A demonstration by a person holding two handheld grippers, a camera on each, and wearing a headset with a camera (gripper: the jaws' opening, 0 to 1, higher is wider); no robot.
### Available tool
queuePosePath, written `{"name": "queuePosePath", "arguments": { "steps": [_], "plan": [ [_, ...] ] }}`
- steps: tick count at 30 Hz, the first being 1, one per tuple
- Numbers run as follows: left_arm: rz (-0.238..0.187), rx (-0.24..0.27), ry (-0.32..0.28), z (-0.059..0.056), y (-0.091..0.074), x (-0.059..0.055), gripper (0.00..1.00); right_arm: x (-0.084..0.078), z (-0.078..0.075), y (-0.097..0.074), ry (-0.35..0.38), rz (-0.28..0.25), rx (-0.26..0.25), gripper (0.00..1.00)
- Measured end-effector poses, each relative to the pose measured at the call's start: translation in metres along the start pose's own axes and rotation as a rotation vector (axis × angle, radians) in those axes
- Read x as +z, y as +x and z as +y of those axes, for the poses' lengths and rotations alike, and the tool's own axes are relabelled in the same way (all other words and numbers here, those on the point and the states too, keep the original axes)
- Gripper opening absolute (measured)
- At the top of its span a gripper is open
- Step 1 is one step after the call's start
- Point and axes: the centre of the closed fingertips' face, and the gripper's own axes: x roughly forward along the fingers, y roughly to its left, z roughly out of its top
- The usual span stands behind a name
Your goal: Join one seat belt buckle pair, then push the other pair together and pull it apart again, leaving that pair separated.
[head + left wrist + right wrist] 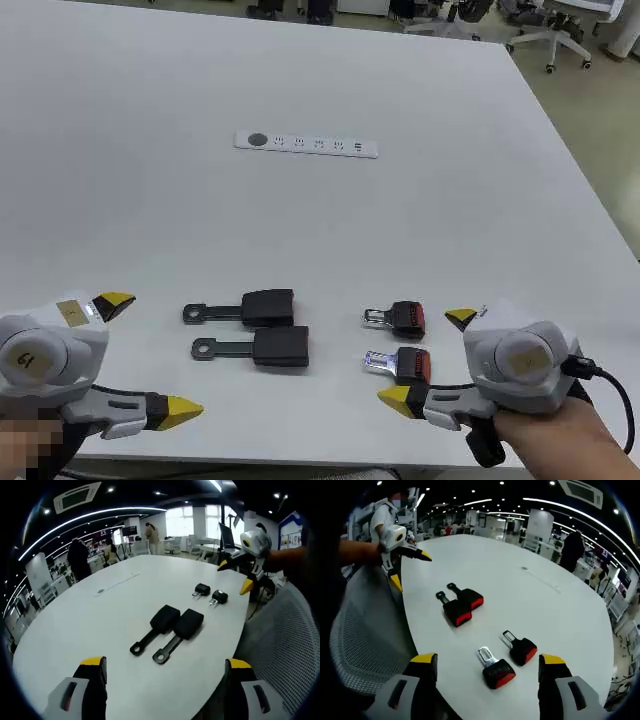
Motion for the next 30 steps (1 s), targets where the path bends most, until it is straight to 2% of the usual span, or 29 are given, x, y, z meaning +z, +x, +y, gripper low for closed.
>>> {"name": "queuePosePath", "arguments": {
  "steps": [6, 13, 16, 21, 24, 30],
  "plan": [
    [0.009, -0.009, 0.005, -0.0016, 0.0001, -0.003, 0.95, 0.002, 0.0012, -0.0015, -0.006, 0.001, 0.0, 0.82],
    [0.001, 0.009, -0.007, 0.0033, -0.0001, -0.0023, 0.98, 0.0021, 0.0016, -0.0003, -0.004, 0.001, 0.003, 0.82],
    [0.005, 0.01, -0.005, 0.0018, -0.0004, -0.0034, 0.98, 0.0018, 0.0018, 0.0006, 0.013, 0.0, 0.009, 0.82],
    [0.005, 0.004, -0.012, 0.0013, 0.0004, -0.0035, 0.98, 0.001, 0.0019, 0.0008, -0.003, 0.005, 0.006, 0.82],
    [0.021, -0.001, -0.029, -0.0004, 0.0019, -0.0057, 0.99, -0.0002, 0.0045, 0.0006, -0.008, 0.012, 0.009, 0.82],
    [0.019, 0.0, -0.023, 0.0001, 0.0015, -0.0063, 0.99, -0.001, 0.0049, -0.0002, -0.019, 0.019, 0.009, 0.81]
  ]
}}
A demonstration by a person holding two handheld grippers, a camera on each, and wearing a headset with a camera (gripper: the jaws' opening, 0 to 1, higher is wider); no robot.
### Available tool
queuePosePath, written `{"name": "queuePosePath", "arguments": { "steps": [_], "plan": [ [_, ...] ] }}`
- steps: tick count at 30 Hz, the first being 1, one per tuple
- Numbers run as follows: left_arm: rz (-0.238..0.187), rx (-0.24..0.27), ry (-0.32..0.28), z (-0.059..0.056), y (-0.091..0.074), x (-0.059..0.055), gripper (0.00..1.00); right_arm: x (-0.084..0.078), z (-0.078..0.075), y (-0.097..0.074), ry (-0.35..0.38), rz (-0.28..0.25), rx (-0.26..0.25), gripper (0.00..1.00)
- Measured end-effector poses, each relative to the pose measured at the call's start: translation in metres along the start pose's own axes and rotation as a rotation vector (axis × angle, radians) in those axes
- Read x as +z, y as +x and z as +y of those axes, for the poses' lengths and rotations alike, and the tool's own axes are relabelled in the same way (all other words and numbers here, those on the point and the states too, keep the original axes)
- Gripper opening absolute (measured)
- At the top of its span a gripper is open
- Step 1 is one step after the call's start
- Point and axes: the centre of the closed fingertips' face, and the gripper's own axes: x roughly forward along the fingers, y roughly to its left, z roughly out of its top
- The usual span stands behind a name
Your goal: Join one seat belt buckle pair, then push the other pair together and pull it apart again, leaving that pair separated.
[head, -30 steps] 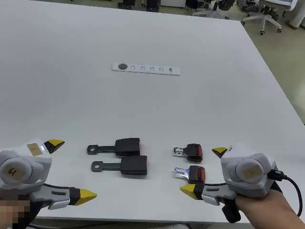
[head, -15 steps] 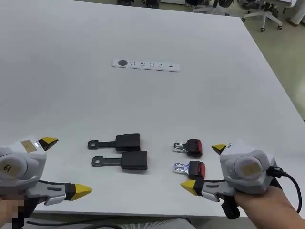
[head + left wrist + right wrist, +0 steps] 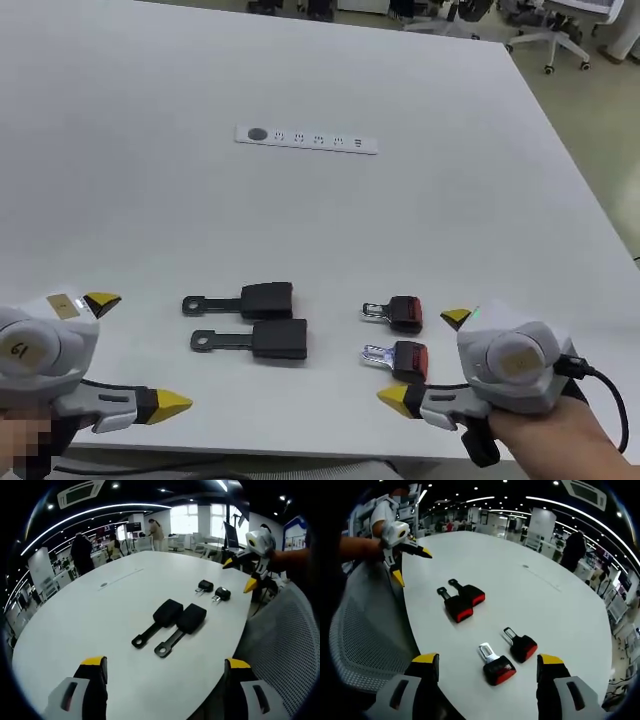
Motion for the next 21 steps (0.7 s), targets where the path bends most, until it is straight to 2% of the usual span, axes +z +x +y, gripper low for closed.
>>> {"name": "queuePosePath", "arguments": {
  "steps": [5, 10, 15, 18, 21],
  "plan": [
    [-0.004, -0.018, 0.002, -0.004, 0.0, 0.001, 1.0, 0.005, 0.0, -0.003, -0.012, 0.007, -0.002, 0.82],
    [-0.013, -0.016, 0.002, -0.002, 0.001, 0.003, 1.0, 0.012, -0.01, -0.004, -0.08, 0.025, -0.009, 0.79],
    [-0.018, -0.007, -0.008, 0.0, -0.001, 0.004, 0.98, 0.015, -0.018, -0.002, -0.093, 0.031, -0.018, 0.79],
    [0.0, -0.005, -0.037, 0.001, -0.002, 0.0, 0.95, 0.016, -0.014, -0.001, -0.103, 0.034, -0.013, 0.79],
    [-0.007, 0.003, -0.022, 0.003, -0.002, 0.002, 0.96, 0.018, -0.01, 0.001, -0.118, 0.038, -0.006, 0.8]
  ]
}}
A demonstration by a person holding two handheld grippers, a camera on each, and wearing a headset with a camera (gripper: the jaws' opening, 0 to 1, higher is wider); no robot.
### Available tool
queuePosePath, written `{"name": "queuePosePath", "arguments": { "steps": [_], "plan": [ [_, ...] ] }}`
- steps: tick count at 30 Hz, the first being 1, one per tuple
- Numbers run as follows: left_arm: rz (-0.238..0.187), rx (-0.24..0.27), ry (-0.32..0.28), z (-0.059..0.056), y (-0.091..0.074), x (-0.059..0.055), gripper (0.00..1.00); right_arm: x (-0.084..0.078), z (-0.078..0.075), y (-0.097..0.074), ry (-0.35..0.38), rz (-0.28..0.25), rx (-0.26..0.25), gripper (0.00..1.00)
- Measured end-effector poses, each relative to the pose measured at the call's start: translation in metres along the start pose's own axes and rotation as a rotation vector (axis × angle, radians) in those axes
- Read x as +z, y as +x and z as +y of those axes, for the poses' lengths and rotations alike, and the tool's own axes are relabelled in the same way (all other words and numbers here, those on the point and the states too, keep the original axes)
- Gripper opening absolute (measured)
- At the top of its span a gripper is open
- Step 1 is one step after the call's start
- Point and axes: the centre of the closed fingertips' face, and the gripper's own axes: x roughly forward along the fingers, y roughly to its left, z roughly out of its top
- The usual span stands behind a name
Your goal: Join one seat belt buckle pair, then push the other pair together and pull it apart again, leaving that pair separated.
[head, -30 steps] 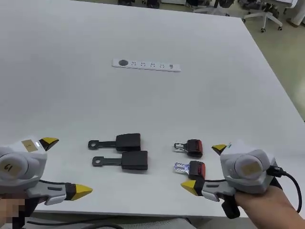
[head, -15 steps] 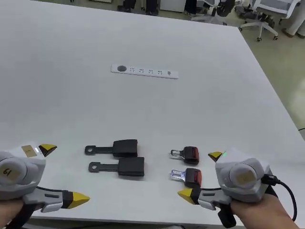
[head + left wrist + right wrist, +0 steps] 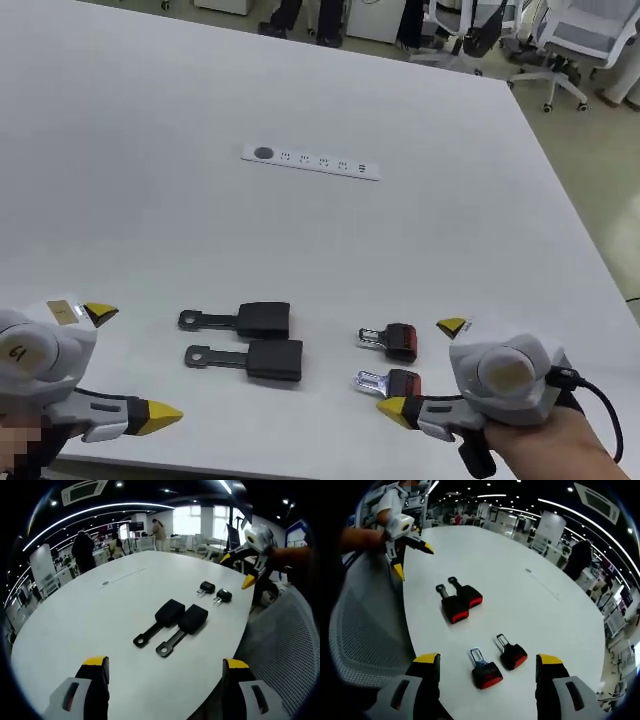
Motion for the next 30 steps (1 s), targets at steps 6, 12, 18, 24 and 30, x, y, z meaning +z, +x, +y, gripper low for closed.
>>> {"name": "queuePosePath", "arguments": {
  "steps": [6, 12, 18, 24, 30],
  "plan": [
    [0.024, -0.008, 0.0, -0.003, 0.001, -0.004, 0.96, -0.005, 0.006, 0.007, 0.005, -0.004, 0.014, 0.79],
    [0.045, -0.015, -0.01, -0.006, 0.001, -0.007, 0.95, -0.011, 0.015, 0.008, 0.014, -0.002, 0.032, 0.78],
    [0.058, -0.018, -0.014, -0.005, 0.003, -0.01, 0.95, -0.013, 0.01, 0.01, 0.026, -0.01, 0.026, 0.77],
    [0.064, -0.016, -0.01, -0.003, 0.004, -0.01, 0.97, -0.012, 0.006, 0.011, 0.048, -0.025, 0.013, 0.78],
    [0.07, 0.007, -0.008, 0.009, 0.003, -0.013, 0.96, -0.02, 0.008, 0.016, 0.058, -0.022, 0.017, 0.78]
  ]
}}
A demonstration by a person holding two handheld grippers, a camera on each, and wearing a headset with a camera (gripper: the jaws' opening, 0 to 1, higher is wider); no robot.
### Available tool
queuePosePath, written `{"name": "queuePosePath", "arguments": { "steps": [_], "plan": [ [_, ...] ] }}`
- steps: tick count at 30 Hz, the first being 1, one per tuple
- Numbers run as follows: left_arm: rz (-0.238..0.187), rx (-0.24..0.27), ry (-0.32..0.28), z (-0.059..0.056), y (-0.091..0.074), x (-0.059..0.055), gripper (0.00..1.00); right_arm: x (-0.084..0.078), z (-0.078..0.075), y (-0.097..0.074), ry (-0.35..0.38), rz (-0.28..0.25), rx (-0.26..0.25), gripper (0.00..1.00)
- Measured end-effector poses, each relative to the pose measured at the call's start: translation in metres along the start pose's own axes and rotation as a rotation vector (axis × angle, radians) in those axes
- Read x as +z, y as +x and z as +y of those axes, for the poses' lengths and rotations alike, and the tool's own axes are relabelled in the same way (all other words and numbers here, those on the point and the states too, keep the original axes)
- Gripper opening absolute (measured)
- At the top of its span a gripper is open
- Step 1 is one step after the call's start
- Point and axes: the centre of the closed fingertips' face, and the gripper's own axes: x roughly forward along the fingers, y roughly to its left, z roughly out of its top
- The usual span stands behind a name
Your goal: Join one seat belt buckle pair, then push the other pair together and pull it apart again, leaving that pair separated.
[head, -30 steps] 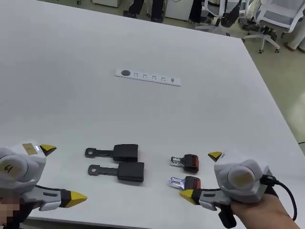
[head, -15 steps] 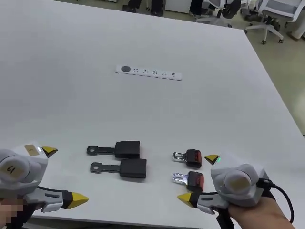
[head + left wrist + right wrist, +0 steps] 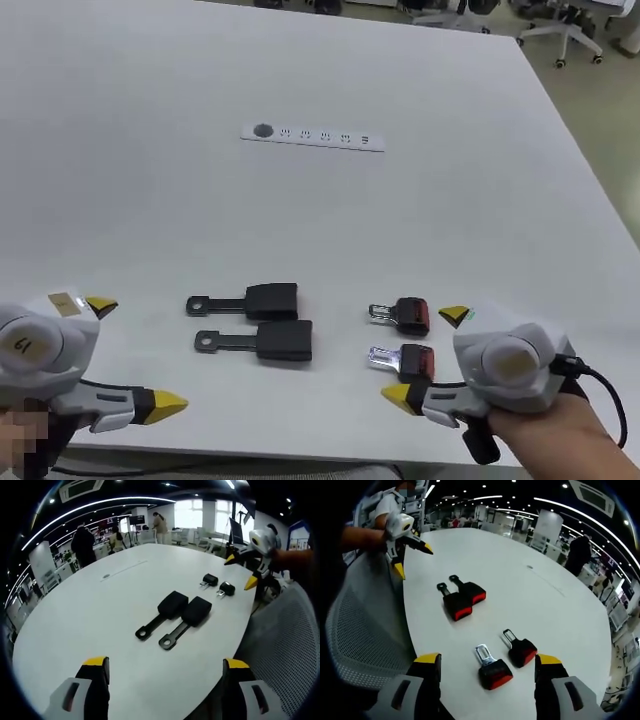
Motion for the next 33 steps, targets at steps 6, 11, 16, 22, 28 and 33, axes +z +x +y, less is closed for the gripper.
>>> {"name": "queuePosePath", "arguments": {
  "steps": [6, 11, 16, 22, 28, 33],
  "plan": [
    [0.013, -0.001, 0.012, 0.0, 0.001, -0.001, 0.94, -0.007, -0.003, -0.003, 0.017, 0.001, -0.001, 0.77],
    [0.033, -0.005, 0.034, -0.002, 0.006, 0.0, 0.9, -0.012, -0.011, -0.003, 0.03, 0.004, -0.004, 0.76],
    [0.041, -0.02, 0.066, -0.003, 0.009, 0.003, 0.88, -0.014, -0.013, -0.006, 0.035, 0.004, 0.0, 0.72],
    [0.02, -0.04, 0.107, -0.009, 0.012, 0.014, 0.82, -0.013, -0.008, -0.007, 0.023, -0.001, 0.024, 0.67],
    [0.024, -0.095, 0.152, -0.023, 0.019, 0.015, 0.73, -0.018, -0.004, -0.004, 0.009, 0.013, 0.078, 0.55],
    [0.043, -0.143, 0.193, -0.035, 0.031, 0.022, 0.7, -0.026, -0.003, 0.001, 0.004, 0.026, 0.098, 0.43]
  ]
}}
